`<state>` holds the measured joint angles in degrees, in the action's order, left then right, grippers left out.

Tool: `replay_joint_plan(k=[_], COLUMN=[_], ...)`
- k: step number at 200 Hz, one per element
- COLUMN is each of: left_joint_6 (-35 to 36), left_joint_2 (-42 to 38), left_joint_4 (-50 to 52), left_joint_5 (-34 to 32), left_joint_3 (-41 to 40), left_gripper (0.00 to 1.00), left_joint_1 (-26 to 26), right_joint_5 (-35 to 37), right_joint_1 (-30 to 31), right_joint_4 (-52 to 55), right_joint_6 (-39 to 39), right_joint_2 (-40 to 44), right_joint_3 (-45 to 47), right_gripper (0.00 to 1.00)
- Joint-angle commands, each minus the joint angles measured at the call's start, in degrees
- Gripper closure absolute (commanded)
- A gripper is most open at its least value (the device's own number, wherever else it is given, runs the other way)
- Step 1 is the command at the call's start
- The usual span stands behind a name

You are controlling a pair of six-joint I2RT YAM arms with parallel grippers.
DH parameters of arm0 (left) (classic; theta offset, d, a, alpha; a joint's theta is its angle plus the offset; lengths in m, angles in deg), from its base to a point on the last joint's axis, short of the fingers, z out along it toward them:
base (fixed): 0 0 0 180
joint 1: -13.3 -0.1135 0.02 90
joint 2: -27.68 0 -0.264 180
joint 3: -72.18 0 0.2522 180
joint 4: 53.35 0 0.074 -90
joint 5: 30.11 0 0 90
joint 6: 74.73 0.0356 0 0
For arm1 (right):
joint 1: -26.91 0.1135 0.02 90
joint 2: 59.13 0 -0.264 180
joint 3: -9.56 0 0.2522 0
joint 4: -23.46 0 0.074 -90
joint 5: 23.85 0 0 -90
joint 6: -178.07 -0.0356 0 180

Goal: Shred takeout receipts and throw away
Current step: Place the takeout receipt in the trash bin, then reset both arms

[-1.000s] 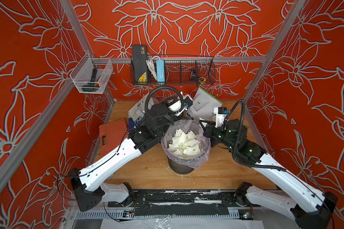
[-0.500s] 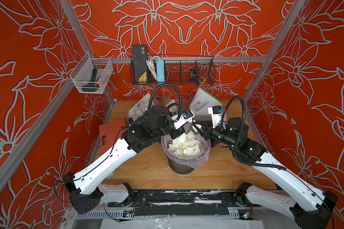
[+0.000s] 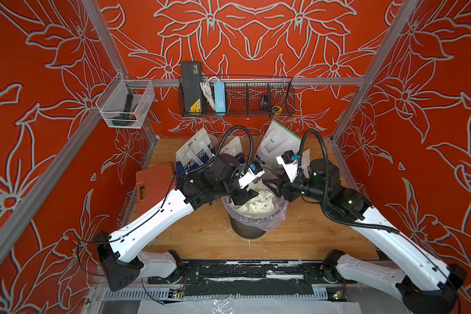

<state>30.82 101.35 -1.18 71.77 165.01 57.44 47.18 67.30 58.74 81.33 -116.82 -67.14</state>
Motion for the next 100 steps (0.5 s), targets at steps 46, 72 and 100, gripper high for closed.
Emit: replay_joint_plan(k=[46,72,100], left_joint_6=[-9.51,-15.84,-24.00], left_joint_2=[-4.04,-7.53,-8.38], left_joint_4=[-7.97,-19.95,-30.16], left_joint_5=[-11.83,-18.91,-25.71], left_joint_3=[1.44,-3.16,-14.28], left_gripper=[0.08,0.06,0.05], left_joint_1=[-8.88,-19.04,-29.03], right_joint_5=[13.75,19.57,27.01], right_joint_1=[-7.41,-17.47,-27.93], right_joint_4=[4.80,10.71,10.44], right_joint_6=[3.82,2.82,1.41], right_joint_2=[4.97,3.97,3.41], right_joint_3=[-3.84,-7.69,-2.15], right_gripper=[0.07,0.03,0.03])
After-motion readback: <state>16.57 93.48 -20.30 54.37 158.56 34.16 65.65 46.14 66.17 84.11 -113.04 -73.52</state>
